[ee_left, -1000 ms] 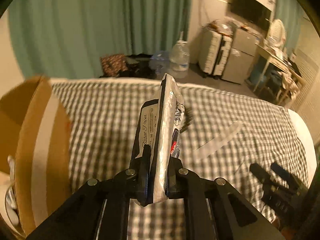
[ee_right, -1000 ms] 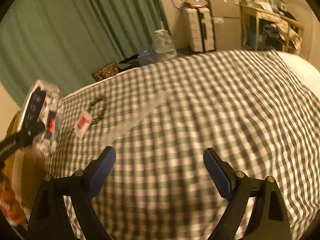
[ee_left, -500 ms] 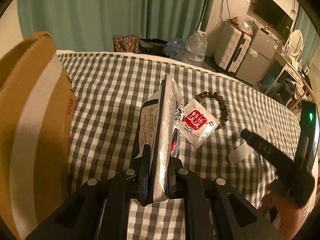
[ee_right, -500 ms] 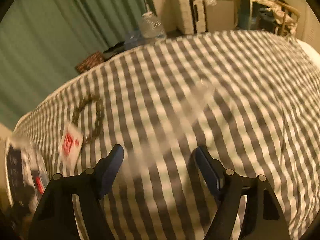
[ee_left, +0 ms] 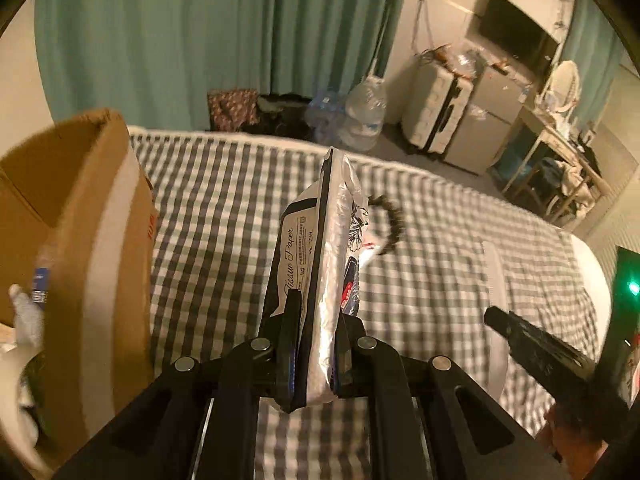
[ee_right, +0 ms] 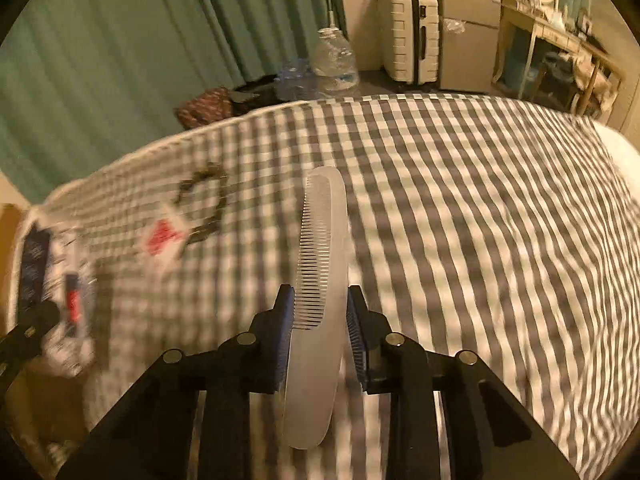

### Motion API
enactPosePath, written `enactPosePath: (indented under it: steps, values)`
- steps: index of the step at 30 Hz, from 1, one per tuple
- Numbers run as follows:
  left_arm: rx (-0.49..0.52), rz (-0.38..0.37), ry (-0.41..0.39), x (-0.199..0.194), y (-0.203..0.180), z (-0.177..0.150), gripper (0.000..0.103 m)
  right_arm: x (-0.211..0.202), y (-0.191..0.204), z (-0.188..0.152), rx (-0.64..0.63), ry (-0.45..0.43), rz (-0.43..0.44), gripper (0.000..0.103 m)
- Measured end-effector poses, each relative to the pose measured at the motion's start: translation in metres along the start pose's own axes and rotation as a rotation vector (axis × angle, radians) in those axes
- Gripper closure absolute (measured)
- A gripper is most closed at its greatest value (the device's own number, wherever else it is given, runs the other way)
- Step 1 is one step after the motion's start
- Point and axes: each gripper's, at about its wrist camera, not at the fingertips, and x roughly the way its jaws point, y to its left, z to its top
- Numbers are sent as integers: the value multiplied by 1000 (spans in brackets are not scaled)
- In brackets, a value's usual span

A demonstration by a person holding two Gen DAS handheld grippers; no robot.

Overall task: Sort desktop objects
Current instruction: 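Grasp the white comb with the right tool while the left holds the wipes pack, then carry the wipes pack and comb into the cardboard box and release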

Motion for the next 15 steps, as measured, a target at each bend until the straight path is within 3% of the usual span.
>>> enactPosePath:
  steps: [9,15]
  values:
    - [15,-52,-45,-83,-23,-9,92,-141,12,-22,-29,-133,170,77]
    - [-3,-51,-158,-143,-8,2,92,-207,38,-28,-82,-216,221,77]
